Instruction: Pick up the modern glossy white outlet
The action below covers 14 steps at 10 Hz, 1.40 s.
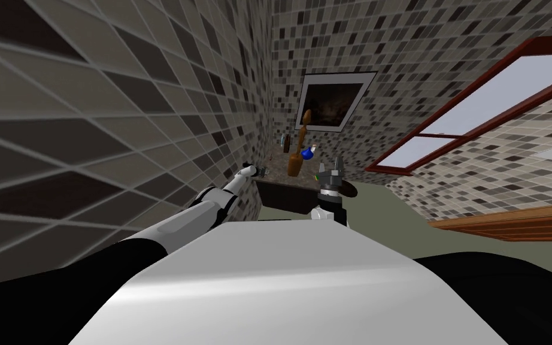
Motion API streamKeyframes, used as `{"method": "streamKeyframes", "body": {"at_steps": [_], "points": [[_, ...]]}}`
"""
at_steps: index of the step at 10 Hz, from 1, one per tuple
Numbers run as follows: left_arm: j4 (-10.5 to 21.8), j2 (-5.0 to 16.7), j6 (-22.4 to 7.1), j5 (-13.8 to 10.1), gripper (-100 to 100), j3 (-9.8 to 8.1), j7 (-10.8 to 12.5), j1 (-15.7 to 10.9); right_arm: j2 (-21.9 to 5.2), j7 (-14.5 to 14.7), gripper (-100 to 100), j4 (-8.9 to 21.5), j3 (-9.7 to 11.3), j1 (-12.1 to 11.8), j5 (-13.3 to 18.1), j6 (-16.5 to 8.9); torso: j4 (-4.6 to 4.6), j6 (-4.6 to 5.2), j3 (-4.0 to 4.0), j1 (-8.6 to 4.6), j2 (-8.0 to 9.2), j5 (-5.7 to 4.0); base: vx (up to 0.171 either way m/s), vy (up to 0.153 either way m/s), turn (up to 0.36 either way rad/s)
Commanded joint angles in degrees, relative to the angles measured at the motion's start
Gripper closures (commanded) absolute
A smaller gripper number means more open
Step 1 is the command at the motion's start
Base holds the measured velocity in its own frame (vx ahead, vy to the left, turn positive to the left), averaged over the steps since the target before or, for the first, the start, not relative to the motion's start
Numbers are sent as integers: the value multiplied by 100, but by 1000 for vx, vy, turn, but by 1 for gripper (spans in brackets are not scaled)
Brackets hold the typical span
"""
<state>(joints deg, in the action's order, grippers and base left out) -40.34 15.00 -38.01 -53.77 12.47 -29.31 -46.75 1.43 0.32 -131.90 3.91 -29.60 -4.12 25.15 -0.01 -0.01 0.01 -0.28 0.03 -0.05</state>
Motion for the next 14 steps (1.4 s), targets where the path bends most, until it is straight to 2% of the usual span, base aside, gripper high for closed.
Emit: {"method": "streamKeyframes", "body": {"at_steps": [1, 3, 4, 5, 9, 10, 11, 13, 14], "points": [[5, 216, 6, -204, -100, -129, -238, 129, 0, 0, 0, 0, 0, 0, 0, 0, 0, 0, 0, 0, 0, 0, 1, -80, -186], [8, 382, 1, -358, -100, -227, -401, 221, 0, 0, 0, 0, 0, 0, 0, 0, 1, 0, 1, -6, 2, -2, 1, -74, -133], [-76, 340, -27, -259, -100, -181, -261, 215, 0, 0, 0, 0, 0, 0, 0, 0, 1, 0, 1, -2, 1, -1, 3, -27, -16], [-78, 350, -32, -269, 100, -187, -280, 219, 0, 0, 0, 0, -1, -1, 0, 0, 1, -2, 1, 10, 1, 2, 0, -5, 5], [-80, 348, -30, -268, 100, -187, -279, 216, -1, 0, 0, 0, -1, -1, 0, 0, 0, -4, 1, 23, 3, 4, 0, 0, 0], [-80, 348, -30, -268, 0, -187, -279, 216, -1, 0, 0, 0, -1, -1, 0, 0, 0, -4, 2, 23, 3, 4, 0, 0, 0], [3, 132, 9, -127, 100, -80, -157, 83, -1, 0, 0, 0, -1, -1, 0, 0, 1, -4, 2, 23, 4, 4, 2, 63, 266], [1, 49, 12, -50, 100, -31, -75, 37, -2, 0, 0, 0, -2, -1, 0, 0, 2, -12, 4, 61, 6, 11, -1, 81, 107], [-2, -117, 18, 104, 100, 68, 88, -55, -1, 0, 0, 0, -2, 0, 0, 0, 3, -6, 5, 51, 8, 10, -2, 65, 117]]}}
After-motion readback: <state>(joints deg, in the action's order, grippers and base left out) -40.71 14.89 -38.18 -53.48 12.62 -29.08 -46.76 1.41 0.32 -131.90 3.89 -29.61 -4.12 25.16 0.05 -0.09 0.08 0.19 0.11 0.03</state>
